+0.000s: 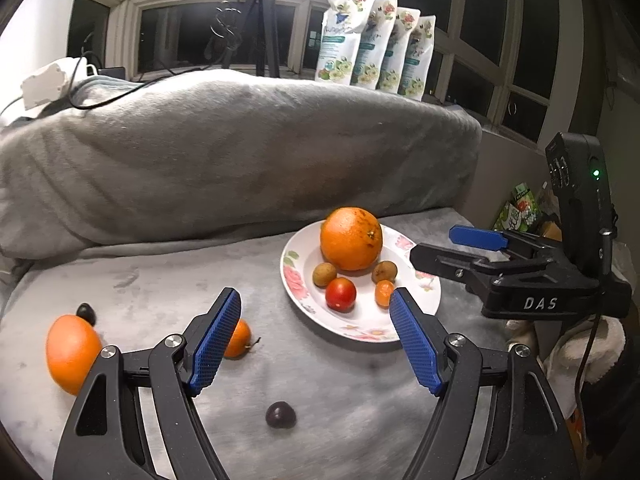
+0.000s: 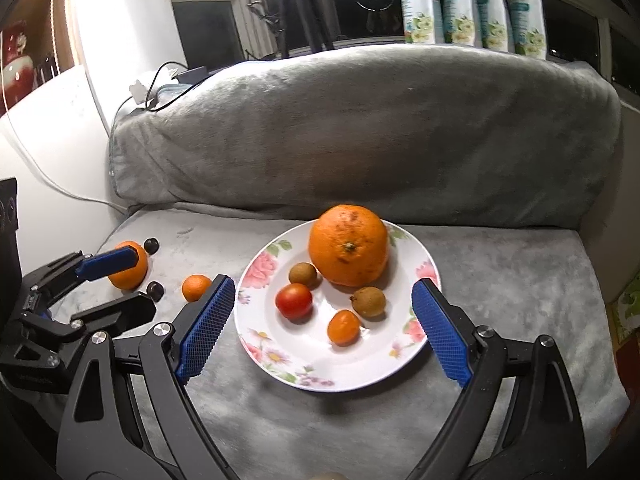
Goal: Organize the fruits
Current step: 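Open both grippers to drop the tomato and kiwi onto the plate, then move both tools toward the large orange on the fleece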
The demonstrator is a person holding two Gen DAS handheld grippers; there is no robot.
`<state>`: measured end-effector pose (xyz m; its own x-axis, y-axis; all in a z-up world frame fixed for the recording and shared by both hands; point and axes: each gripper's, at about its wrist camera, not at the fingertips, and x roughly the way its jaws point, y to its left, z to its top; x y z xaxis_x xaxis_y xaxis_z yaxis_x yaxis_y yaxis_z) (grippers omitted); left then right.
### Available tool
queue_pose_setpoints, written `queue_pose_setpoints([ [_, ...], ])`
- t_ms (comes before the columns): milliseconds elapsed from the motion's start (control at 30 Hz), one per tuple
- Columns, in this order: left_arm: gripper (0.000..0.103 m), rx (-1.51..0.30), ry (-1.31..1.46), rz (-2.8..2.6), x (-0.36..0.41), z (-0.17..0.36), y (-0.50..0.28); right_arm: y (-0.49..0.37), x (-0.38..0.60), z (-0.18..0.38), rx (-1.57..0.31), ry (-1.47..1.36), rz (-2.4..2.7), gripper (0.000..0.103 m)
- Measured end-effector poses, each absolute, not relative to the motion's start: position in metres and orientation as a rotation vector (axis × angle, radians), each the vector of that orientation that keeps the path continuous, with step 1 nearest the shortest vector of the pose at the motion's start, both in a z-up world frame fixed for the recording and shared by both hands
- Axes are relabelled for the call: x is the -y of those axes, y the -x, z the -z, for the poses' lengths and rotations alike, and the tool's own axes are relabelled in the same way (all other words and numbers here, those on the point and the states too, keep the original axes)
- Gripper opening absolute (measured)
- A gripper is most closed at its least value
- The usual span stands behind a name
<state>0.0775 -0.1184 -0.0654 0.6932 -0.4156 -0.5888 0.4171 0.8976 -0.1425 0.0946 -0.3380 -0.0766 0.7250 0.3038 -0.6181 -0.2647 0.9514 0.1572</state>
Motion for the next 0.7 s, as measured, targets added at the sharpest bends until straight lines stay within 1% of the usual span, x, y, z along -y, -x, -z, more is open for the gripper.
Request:
queue_pose_setpoints([
  [300,0.077,-0.645,0.023,0.430,0.093,0.065,-0.075,-0.097,0.307,0.072,-0.688,-0.010,-0.346,0.092],
  [700,0.077,-0.639,0.081,0.293,0.022,0.071,-0.069,-0.106,0.266,0.070,-0.731,0.009,-0.432,0.092],
])
